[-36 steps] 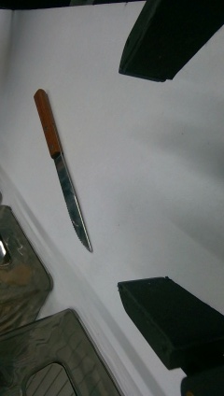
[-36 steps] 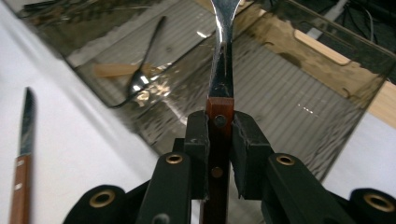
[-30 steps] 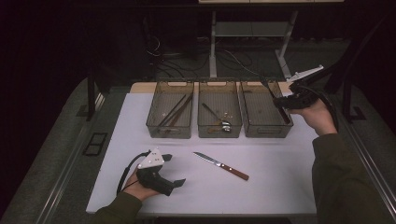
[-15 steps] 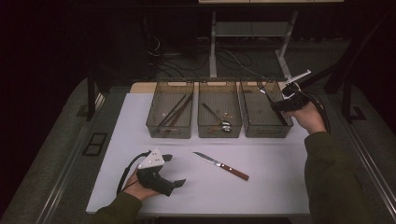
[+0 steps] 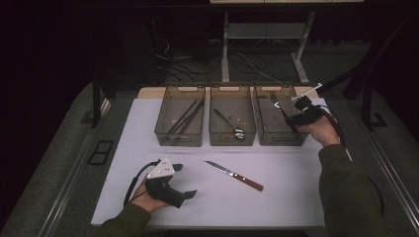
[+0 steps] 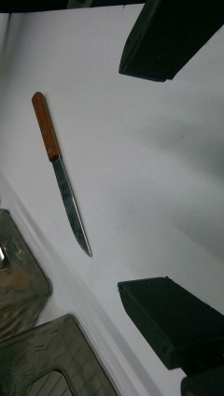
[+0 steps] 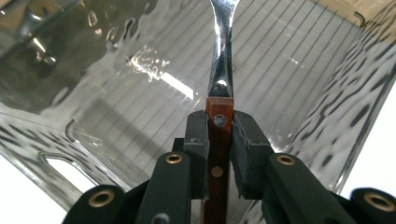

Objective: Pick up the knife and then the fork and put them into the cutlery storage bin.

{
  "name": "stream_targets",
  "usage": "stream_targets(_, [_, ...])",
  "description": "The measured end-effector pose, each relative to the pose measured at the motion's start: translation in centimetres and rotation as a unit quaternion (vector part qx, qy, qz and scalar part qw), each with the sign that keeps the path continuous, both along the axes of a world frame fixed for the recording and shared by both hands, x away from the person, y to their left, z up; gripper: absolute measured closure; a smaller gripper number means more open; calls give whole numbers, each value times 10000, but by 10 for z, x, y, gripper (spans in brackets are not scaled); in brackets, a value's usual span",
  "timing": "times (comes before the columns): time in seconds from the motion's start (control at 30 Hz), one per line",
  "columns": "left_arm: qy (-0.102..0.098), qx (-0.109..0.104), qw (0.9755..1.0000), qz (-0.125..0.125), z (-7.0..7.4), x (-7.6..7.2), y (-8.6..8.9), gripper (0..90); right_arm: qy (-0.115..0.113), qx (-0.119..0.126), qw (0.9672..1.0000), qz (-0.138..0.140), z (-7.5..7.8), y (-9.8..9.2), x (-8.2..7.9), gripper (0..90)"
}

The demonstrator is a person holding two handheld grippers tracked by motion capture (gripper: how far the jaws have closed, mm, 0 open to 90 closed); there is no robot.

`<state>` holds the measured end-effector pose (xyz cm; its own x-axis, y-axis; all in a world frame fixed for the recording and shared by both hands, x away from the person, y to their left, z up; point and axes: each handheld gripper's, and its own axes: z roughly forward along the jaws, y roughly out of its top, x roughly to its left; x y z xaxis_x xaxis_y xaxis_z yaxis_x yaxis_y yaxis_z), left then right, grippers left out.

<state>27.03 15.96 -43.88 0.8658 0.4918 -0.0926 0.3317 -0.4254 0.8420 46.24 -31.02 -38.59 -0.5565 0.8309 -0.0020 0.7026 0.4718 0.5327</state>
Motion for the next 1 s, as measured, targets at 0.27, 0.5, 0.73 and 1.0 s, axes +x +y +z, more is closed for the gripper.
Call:
stream_targets(0.27, [-13, -15, 10000, 1, 0, 0, 0, 0, -103, 4, 9999, -63, 1, 1, 0, 637])
stream_targets(0.5, [-7, 6, 10000, -20, 0, -1, -1, 0, -429, 300, 9986, -96, 16, -3, -8, 562])
stream_targets(0.73, [7, 7, 10000, -21, 0, -1, -1, 0, -695, 732, 9949, -19, 34, -7, -25, 494])
stream_targets(1.0, [2, 8, 10000, -24, 0, -1, -1, 0, -825, 897, 9923, 222, 43, 0, -50, 454])
